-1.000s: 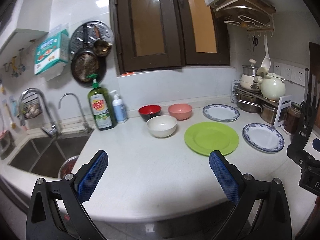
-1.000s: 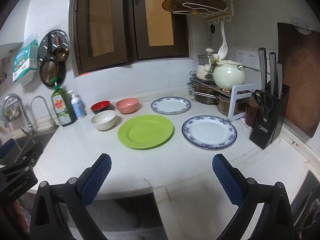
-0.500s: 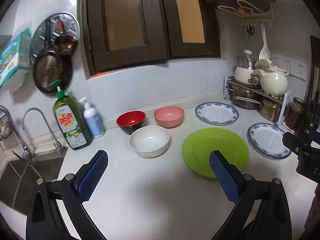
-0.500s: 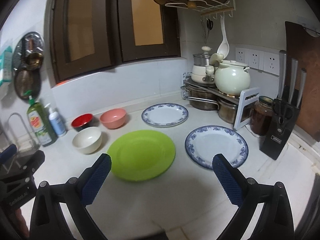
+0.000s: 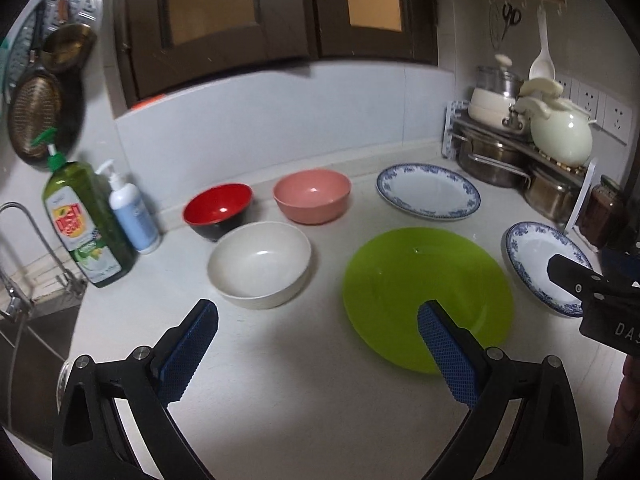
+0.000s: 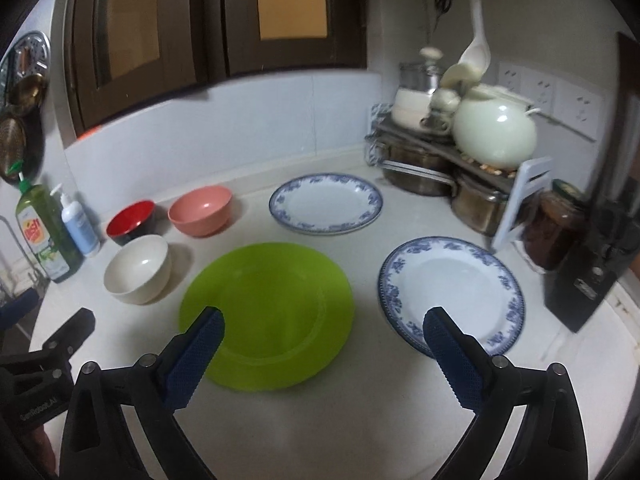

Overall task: Organize plates and bowls
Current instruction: 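Move both grippers to the lime-green plate rim and close on it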

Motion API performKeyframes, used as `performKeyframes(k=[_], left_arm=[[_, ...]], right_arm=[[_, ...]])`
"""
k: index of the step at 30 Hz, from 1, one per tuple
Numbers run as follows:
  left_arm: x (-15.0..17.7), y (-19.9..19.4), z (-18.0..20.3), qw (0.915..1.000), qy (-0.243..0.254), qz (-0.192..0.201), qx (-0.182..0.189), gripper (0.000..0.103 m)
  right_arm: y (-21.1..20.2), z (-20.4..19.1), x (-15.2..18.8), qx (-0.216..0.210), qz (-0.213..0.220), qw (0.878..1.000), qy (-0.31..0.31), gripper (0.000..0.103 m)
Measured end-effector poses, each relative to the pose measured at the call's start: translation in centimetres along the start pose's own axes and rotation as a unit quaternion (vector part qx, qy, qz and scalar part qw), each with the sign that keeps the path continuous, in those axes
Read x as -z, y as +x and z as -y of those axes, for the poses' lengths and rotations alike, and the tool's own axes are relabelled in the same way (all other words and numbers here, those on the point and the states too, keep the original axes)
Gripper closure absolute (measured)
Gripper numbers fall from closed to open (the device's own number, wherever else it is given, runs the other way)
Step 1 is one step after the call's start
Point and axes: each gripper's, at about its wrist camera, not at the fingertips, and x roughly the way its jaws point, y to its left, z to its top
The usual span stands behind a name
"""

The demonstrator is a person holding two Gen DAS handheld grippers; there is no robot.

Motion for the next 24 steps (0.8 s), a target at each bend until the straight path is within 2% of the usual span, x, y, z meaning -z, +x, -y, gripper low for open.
performKeyframes(k=[13,19,24], left_arm=[[-1.1,7.9,2.9,0.9977,0.029,-0.062,0.003,0.009],[-0.9,11.2,3.5,0.9945,0.048,-0.092,0.009,0.016],[-0.8,13.3,3.7,0.9923,0.042,-0.115,0.014,0.021]], right_arm=[[8.6,2.0,-1.0,-0.014,-0.078,0.997,-0.004,0.016],[11.3,2.4,-1.0,-0.009,-0.1,0.995,-0.01,0.022],[13.6,2.2,-1.0,-0.012,-0.115,0.993,-0.025,0.028]])
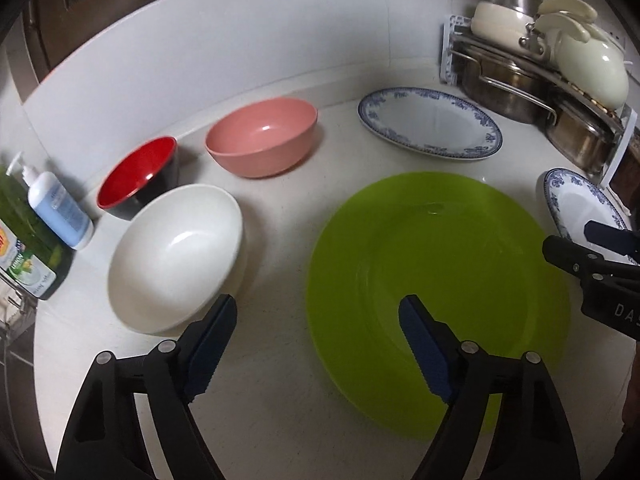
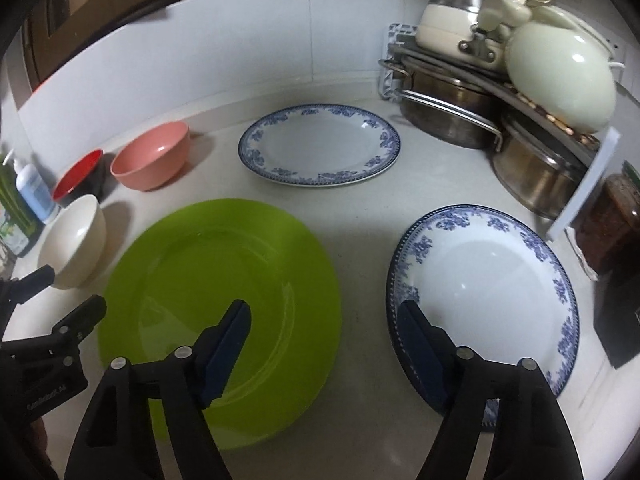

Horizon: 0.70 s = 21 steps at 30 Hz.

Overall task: Organize plates and bowls
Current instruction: 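Move both grippers to the lime-green plate rim and close on it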

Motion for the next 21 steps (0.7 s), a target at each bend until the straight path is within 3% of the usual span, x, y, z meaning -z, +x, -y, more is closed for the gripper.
performKeyframes(k=[8,21], left_arm=[[-0.4,1.6,-0.1,0.9997,-0.007,-0.019,0.011,0.028],[-0.4,3.5,0.2,0.9979,-0.011,-0.051,0.039,0.044]], right_arm=[[3.0,0.1,-0.9,-0.022,-0.035,0.999,-0.004,0.038],[4.3,0.3,-1.1,-0.018,-0.06,0.998,-0.008,0.051]])
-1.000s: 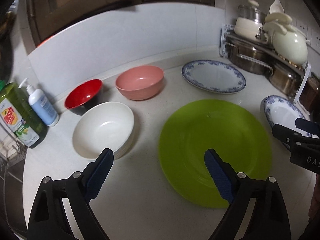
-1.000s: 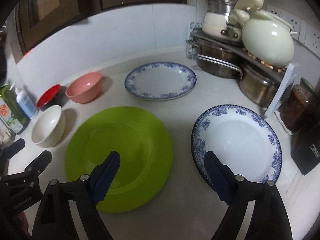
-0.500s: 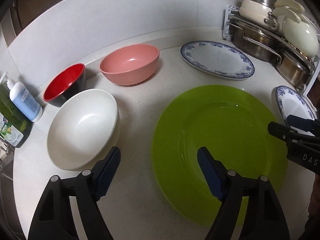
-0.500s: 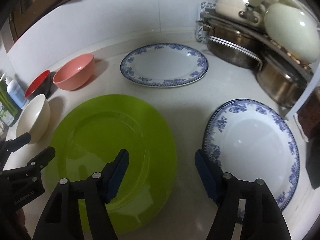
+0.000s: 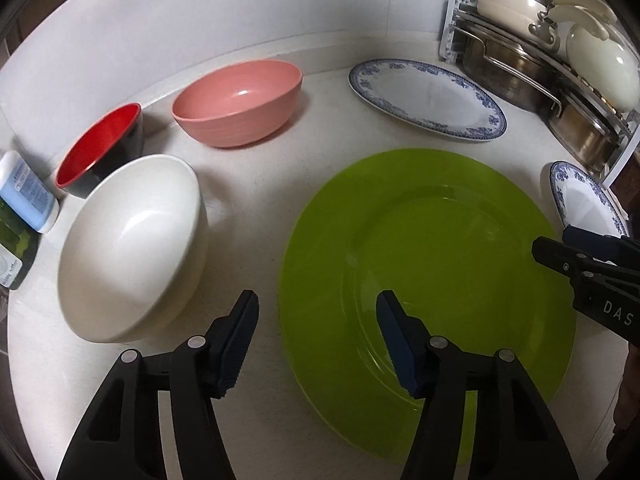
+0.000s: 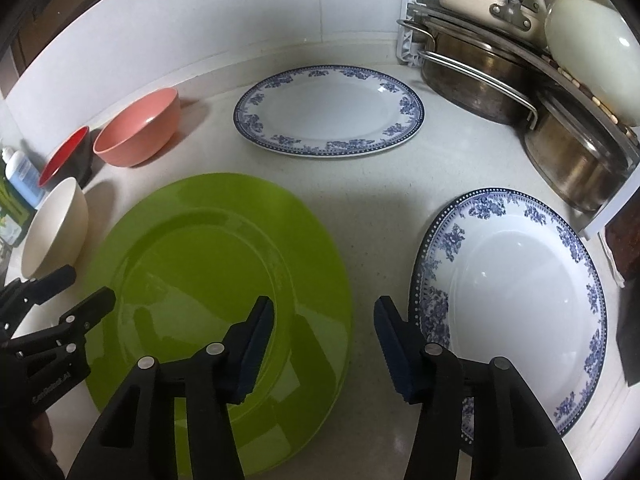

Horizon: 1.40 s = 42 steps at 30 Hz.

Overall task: Organize plates and bowls
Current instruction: 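Move both grippers to the lime-green plate rim and close on it, then lift the green plate with both grippers and carry it toward the sink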

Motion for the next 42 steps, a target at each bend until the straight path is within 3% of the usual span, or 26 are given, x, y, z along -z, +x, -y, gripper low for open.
performKeyframes(k=[12,29,42], left_arm=[[-0.3,0.9,-0.3,0.9996,-0.013,-0.017,0.017,0.06],[-0.1,-0.1,-0.4,0.9999,-0.012,-0.007,0.008,0.063],[0.9,-4.1,-1.6,0.9996,-0.024,0.014,-0.005,0.065]], right_arm=[[1.1,-0.2,-0.3,-0.011,-0.015,1.0,-0.001,0.061],[0.9,-0.4,-0.1,-0.003,-0.02,1.0,-0.008,0.067],[-2.8,-1.6,0.5,0.002,-0.002,1.0,-0.009,0.068]])
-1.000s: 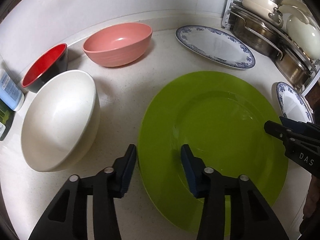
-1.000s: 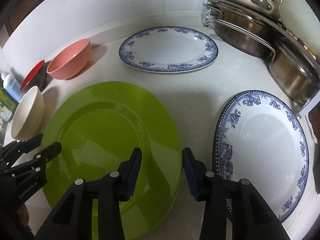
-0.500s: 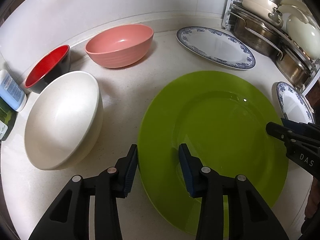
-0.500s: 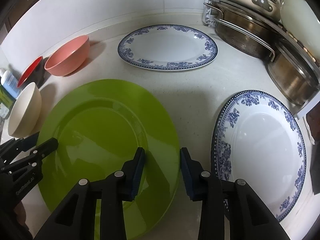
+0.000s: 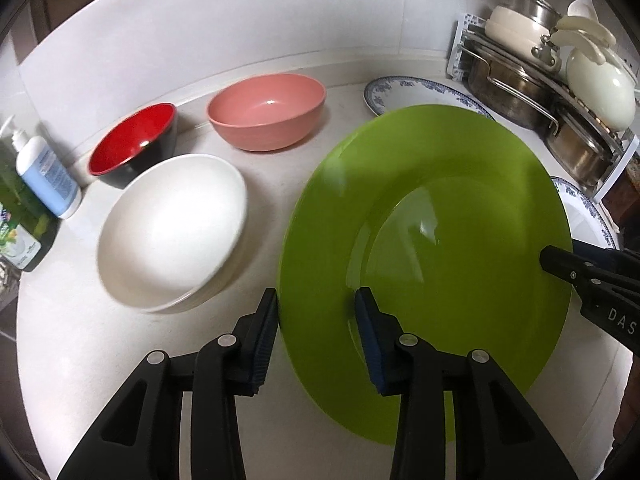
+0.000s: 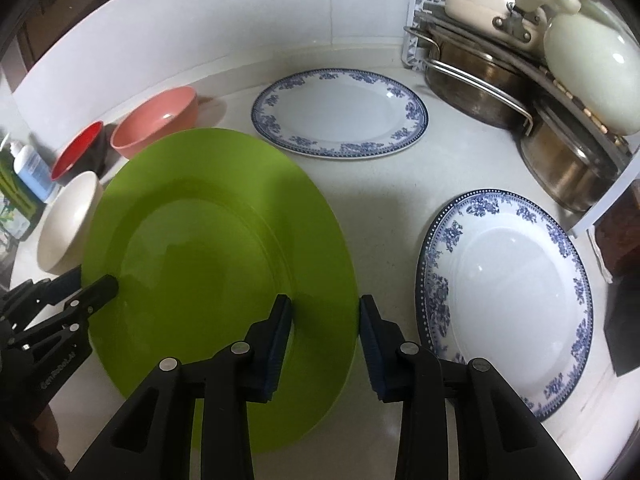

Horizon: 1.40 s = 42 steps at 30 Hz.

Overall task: Organize plates and bowls
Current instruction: 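Lift the green plate with both grippers and carry it toward the sink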

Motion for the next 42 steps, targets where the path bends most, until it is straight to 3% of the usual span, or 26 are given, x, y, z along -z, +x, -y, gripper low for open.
performKeyframes(k=[14,24,33,42], left_arm=[[3.0,-5.3,-3.2,0.999,-0.025,0.011,-0.035,0.065],[6.6,-9.3,-7.4,0.9952,-0.066,0.018,-0.07,0.065],[10.3,-12.2,-11.0,0.9886,-0.108,0.018,-0.103,0.065],[14.0,-13.7,-15.4,0.9768,-0.163,0.004,-0.14,0.065]], right_arm=[[-3.6,-3.0,1.2,-0.023,-0.004,1.0,-0.009,0.068],[-5.6,-7.8,3.0,-0.055,-0.015,0.997,-0.048,0.068],[-7.2,-12.4,5.2,-0.085,-0.019,0.993,-0.085,0.068],[-7.5,-17.6,6.5,-0.113,-0.034,0.983,-0.142,0.068]])
